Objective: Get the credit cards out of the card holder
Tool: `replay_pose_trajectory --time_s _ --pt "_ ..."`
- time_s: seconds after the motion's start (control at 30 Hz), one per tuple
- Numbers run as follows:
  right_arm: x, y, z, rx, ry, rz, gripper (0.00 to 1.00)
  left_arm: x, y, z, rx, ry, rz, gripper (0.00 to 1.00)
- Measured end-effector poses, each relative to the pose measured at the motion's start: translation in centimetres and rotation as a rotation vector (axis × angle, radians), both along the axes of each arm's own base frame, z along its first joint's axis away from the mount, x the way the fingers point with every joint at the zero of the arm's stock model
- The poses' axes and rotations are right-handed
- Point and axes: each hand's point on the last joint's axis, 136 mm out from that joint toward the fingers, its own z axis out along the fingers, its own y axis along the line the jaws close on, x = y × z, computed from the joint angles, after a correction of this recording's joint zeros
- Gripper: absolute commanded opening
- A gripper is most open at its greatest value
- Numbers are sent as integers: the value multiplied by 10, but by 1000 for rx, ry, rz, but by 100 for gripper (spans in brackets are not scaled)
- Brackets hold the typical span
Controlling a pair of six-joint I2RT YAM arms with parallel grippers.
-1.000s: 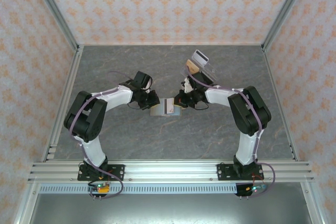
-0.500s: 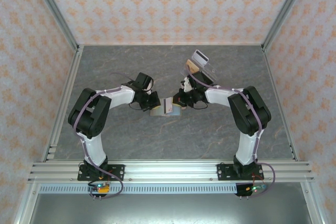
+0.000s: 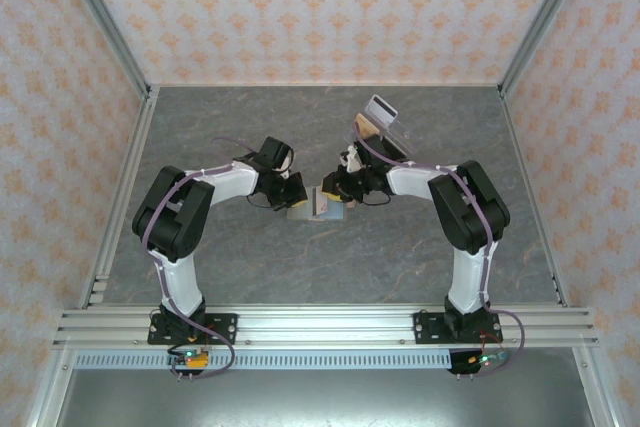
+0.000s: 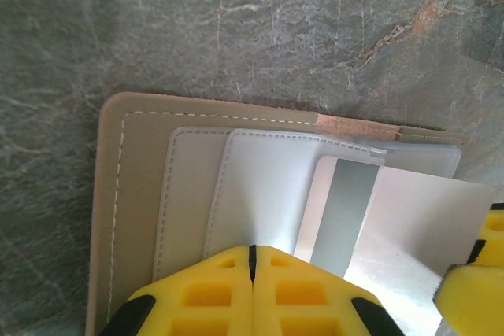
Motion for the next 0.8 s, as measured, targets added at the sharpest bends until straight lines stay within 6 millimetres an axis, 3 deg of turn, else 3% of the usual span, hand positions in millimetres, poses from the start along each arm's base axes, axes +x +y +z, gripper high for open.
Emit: replay_pose_trajectory --time_s 0.13,0.23,0.33,0.43,0.57,0.7,0.8 --pt "0 0 -5 -53 -12 0 0 -1 1 -1 4 5 1 6" --pt "1 -8 -6 -116 -33 8 0 0 2 0 16 4 3 11" --pt "2 -17 9 -179 -90 22 0 -2 6 2 41 4 0 16" --pt "5 -31 39 -232 -188 29 0 -4 11 14 63 -11 -2 22" --pt "20 -50 91 -296 -365 8 0 0 20 45 71 -80 7 34" --pt "42 -75 138 -396 -539 -36 0 8 43 77 96 -159 61 45" --pt "60 -95 159 -514 -643 -64 0 11 67 90 135 -199 112 59"
